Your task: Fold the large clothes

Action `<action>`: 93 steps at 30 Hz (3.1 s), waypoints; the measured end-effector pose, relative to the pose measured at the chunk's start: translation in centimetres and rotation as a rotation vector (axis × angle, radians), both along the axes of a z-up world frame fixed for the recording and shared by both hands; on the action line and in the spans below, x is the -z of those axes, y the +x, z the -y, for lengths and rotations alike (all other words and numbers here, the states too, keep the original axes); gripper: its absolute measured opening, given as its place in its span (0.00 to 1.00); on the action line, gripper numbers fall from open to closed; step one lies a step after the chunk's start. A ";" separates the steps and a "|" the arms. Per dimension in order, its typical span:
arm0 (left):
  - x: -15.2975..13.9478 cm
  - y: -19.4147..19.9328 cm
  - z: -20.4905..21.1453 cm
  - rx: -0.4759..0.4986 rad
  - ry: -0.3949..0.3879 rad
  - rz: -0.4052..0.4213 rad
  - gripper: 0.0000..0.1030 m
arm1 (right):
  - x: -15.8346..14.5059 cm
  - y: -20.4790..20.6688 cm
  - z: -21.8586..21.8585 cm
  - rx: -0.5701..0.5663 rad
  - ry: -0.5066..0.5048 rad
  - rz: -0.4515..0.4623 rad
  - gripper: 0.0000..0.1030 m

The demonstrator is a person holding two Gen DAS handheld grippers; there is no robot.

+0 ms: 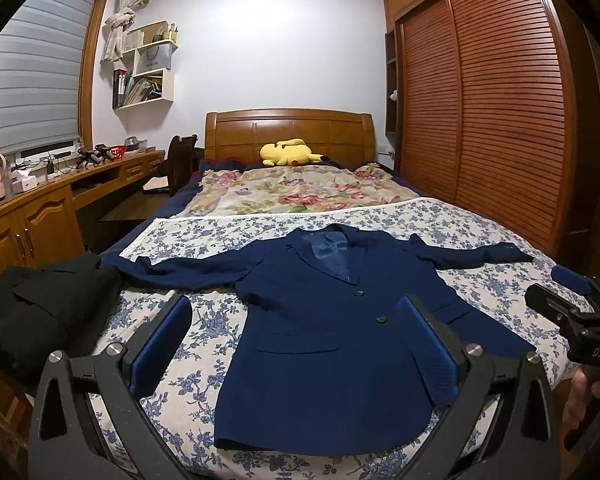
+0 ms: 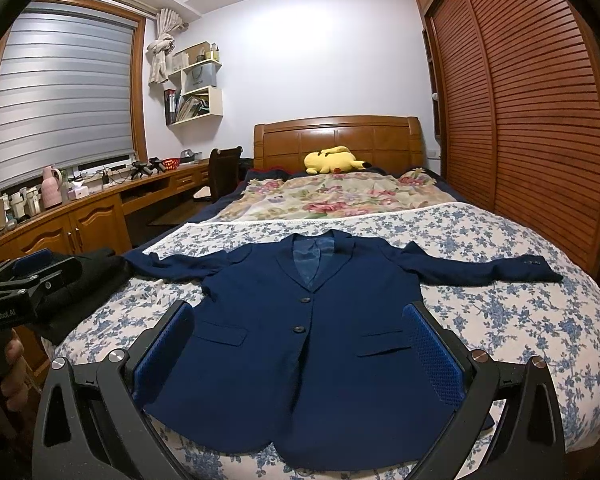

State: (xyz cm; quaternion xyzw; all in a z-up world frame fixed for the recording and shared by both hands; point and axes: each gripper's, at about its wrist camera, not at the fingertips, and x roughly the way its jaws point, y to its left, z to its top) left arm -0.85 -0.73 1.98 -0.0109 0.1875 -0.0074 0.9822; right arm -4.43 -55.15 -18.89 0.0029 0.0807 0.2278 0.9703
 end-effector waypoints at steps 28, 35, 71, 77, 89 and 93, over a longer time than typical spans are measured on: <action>-0.5 -1.0 0.5 0.021 0.001 0.022 1.00 | -0.1 -0.2 -0.1 0.004 0.005 0.002 1.00; -0.5 -1.1 0.5 0.021 0.000 0.022 1.00 | -0.1 -0.2 -0.1 0.002 0.008 0.004 1.00; 6.7 8.0 -6.0 -0.050 0.005 -0.121 1.00 | 2.5 10.5 -5.7 -0.088 -0.072 -0.112 1.00; 8.0 10.6 -8.8 -0.056 -0.034 -0.147 1.00 | 2.7 12.8 -7.5 -0.073 -0.134 -0.133 1.00; 7.6 17.5 -15.1 -0.163 0.022 -0.135 1.00 | 3.1 16.0 -9.1 -0.108 -0.152 -0.205 1.00; 7.4 19.2 -17.2 -0.175 -0.012 -0.124 1.00 | 2.9 16.2 -9.2 -0.123 -0.157 -0.206 1.00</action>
